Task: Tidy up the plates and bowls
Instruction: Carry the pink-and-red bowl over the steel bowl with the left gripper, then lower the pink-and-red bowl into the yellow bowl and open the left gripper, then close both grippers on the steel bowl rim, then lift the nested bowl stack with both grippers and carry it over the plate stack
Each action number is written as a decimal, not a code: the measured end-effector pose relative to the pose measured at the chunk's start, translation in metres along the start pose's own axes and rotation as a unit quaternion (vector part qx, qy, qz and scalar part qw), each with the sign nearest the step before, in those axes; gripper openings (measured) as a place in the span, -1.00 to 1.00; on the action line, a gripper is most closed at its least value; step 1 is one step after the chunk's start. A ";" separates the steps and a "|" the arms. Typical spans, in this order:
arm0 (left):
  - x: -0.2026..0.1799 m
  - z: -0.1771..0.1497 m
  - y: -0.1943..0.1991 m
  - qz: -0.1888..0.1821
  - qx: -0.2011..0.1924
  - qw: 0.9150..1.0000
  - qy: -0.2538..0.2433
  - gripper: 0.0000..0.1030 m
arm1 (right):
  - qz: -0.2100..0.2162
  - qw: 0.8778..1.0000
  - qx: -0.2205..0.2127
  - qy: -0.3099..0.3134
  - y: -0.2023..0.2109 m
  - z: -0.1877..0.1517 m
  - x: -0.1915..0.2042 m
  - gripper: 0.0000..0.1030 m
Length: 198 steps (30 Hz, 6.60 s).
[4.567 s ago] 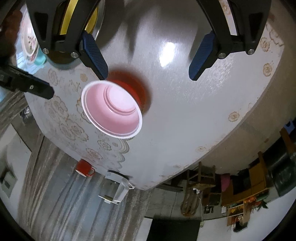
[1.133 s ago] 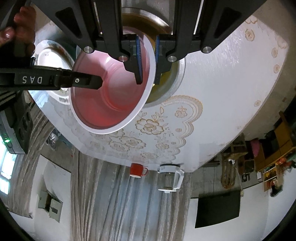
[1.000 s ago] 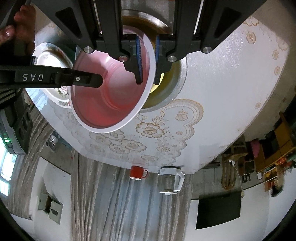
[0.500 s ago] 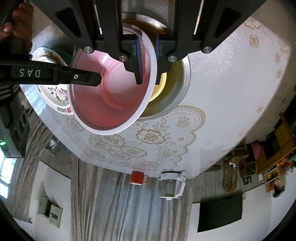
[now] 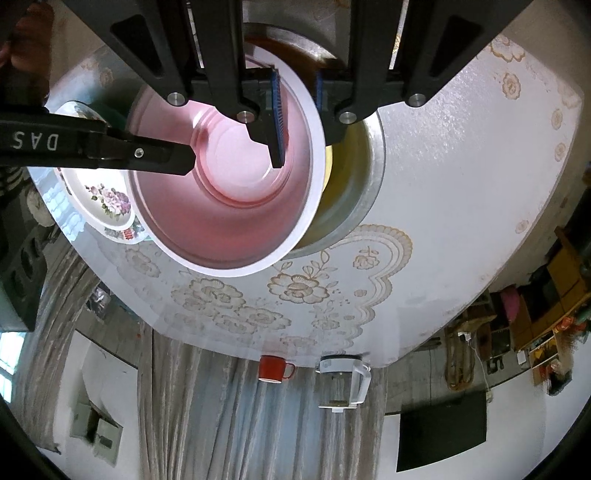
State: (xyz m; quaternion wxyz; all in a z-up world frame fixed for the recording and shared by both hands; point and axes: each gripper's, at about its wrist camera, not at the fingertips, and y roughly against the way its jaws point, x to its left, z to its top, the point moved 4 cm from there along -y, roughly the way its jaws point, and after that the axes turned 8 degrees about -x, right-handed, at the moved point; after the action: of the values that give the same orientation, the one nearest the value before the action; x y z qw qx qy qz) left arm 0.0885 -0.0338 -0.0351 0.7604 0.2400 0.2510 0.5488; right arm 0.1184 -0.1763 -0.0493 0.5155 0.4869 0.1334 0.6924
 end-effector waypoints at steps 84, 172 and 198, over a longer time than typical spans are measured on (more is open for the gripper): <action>0.051 0.010 0.024 0.055 -0.035 0.996 0.053 0.67 | -0.004 0.998 -0.056 0.020 0.027 0.011 -0.001 -0.49; 0.047 -0.011 0.014 -0.079 -0.024 0.993 0.088 -0.57 | -0.006 0.991 0.034 0.128 -0.026 0.056 -0.016 -0.71; -0.045 0.040 0.021 -0.157 -0.046 0.986 0.035 -0.49 | -0.015 0.998 -0.062 0.026 0.086 0.059 -0.067 -0.71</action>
State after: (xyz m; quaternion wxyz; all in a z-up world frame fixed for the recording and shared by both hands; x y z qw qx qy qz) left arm 0.0876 -0.0741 0.0137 0.8382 0.1436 0.2863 0.4414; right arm 0.1157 -0.2892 0.0028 0.5516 0.4340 0.1108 0.7036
